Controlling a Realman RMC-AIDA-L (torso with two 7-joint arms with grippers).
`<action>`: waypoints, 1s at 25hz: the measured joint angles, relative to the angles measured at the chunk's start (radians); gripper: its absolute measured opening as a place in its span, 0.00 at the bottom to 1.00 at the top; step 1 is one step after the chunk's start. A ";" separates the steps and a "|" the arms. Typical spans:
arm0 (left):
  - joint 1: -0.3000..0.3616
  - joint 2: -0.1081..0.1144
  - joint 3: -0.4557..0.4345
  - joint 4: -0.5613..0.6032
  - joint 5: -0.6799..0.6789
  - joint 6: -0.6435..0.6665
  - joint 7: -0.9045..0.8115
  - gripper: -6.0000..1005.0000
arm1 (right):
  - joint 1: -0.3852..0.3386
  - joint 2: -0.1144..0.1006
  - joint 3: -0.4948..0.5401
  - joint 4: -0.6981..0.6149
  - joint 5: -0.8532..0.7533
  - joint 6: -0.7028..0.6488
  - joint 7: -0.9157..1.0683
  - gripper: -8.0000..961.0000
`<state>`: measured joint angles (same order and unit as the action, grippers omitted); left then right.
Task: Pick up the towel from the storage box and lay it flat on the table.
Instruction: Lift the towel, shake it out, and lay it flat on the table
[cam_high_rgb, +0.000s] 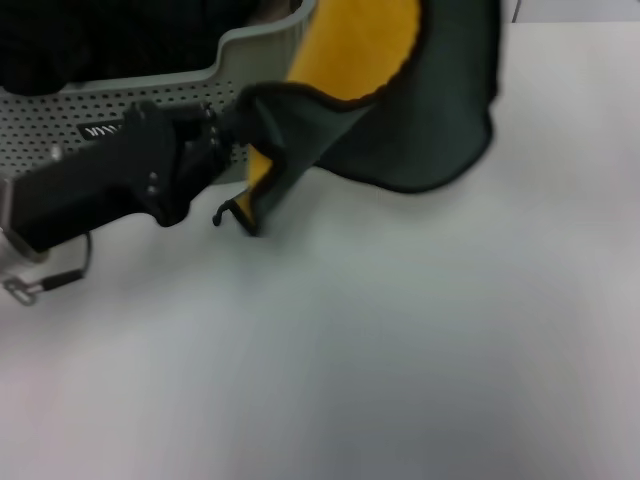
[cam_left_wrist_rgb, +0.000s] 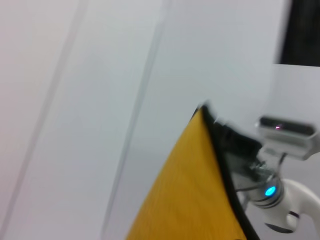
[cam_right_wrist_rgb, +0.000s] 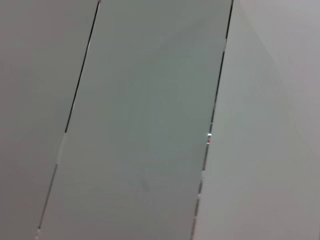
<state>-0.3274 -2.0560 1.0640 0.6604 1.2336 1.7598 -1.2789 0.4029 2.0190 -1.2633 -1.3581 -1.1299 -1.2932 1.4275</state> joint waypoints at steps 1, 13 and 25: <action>0.000 0.006 -0.002 0.040 0.004 0.017 -0.021 0.03 | -0.030 0.001 0.000 -0.029 0.004 0.000 0.000 0.01; -0.107 0.060 -0.100 0.258 0.059 0.024 -0.222 0.02 | -0.201 -0.002 0.050 -0.069 0.005 -0.016 -0.001 0.01; -0.124 0.122 -0.133 0.257 0.227 0.234 -0.302 0.03 | -0.285 -0.002 0.164 0.195 -0.007 -0.591 -0.048 0.01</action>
<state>-0.4514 -1.9339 0.9313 0.9170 1.4609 1.9935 -1.5812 0.1177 2.0166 -1.0997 -1.1634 -1.1370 -1.8841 1.3794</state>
